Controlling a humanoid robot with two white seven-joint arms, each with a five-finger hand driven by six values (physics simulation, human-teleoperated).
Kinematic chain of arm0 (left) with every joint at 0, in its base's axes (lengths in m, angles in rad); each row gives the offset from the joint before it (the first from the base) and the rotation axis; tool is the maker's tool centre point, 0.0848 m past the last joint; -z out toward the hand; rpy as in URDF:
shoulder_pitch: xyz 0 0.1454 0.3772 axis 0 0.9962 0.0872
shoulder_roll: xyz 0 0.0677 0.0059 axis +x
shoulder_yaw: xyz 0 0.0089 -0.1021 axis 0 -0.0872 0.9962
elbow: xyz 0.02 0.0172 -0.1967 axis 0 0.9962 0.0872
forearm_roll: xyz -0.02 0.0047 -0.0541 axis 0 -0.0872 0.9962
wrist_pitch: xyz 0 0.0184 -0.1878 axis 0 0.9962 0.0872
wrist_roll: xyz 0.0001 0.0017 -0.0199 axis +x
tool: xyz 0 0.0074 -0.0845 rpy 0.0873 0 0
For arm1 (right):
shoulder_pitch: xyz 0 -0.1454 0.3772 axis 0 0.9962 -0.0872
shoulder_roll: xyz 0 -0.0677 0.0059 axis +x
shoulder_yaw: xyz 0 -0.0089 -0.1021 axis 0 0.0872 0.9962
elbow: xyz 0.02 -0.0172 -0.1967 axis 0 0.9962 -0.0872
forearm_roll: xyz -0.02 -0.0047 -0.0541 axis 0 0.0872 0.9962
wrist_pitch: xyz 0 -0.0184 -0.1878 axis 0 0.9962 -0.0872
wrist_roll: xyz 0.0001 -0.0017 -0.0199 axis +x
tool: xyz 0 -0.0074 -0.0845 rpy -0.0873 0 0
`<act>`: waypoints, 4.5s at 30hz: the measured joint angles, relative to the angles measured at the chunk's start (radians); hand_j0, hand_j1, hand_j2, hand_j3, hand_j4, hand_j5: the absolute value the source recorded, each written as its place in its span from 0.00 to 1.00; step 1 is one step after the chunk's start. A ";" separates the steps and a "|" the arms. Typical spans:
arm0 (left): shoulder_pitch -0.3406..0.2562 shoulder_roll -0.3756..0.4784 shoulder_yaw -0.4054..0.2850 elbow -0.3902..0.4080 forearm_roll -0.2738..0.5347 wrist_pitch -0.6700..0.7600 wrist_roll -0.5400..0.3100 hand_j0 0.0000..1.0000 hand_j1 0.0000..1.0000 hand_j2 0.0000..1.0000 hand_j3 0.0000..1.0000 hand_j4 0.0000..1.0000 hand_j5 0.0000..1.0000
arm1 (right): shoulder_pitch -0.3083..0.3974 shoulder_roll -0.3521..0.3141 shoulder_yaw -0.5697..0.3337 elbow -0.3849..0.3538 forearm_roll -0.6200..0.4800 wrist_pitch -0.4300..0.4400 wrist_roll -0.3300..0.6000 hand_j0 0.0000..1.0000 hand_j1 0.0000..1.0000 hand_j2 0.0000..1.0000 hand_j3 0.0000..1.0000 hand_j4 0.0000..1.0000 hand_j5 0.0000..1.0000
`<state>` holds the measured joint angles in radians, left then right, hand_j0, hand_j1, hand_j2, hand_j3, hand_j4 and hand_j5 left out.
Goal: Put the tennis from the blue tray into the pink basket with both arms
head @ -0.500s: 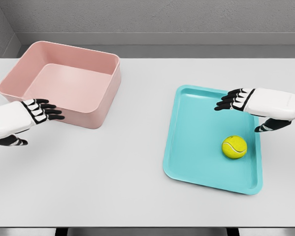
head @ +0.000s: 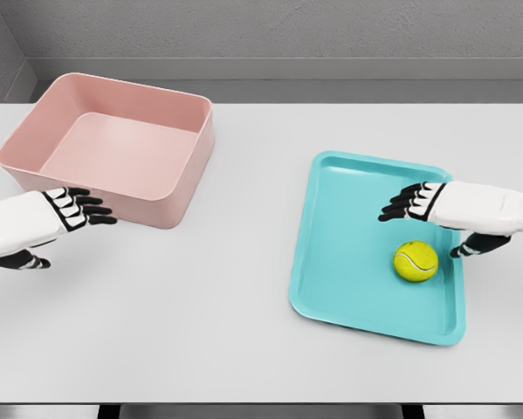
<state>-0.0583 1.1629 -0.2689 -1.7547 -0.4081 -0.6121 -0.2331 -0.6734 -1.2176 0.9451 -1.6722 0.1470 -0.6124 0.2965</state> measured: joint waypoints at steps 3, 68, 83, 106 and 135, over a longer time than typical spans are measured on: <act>0.005 0.000 -0.001 0.000 0.001 0.000 -0.002 1.00 1.00 1.00 1.00 1.00 1.00 | 0.005 -0.001 0.013 -0.015 -0.001 0.000 -0.002 1.00 1.00 1.00 1.00 1.00 1.00; 0.112 0.061 0.003 0.022 0.148 0.000 0.002 1.00 1.00 1.00 1.00 1.00 1.00 | 0.041 0.067 0.103 0.095 0.033 0.000 -0.023 0.76 0.76 0.76 0.76 0.76 0.76; 0.114 0.068 0.005 0.023 0.145 0.000 -0.002 1.00 1.00 1.00 1.00 1.00 1.00 | 0.041 0.064 0.102 0.096 0.044 0.000 -0.023 0.54 0.54 0.54 0.54 0.54 0.54; 0.117 0.075 0.003 0.032 0.143 0.000 -0.002 1.00 1.00 1.00 1.00 1.00 1.00 | 0.028 0.057 0.025 -0.025 0.040 0.000 -0.006 0.36 0.36 0.36 0.36 0.36 0.36; 0.117 0.075 0.004 0.036 0.144 0.000 -0.002 1.00 1.00 1.00 1.00 1.00 1.00 | -0.098 0.284 0.022 -0.090 0.057 -0.001 0.094 0.35 0.35 0.35 0.35 0.35 0.35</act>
<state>0.0583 1.2377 -0.2654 -1.7183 -0.2641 -0.6120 -0.2351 -0.7716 -0.9336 0.9676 -1.7623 0.2037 -0.6130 0.3903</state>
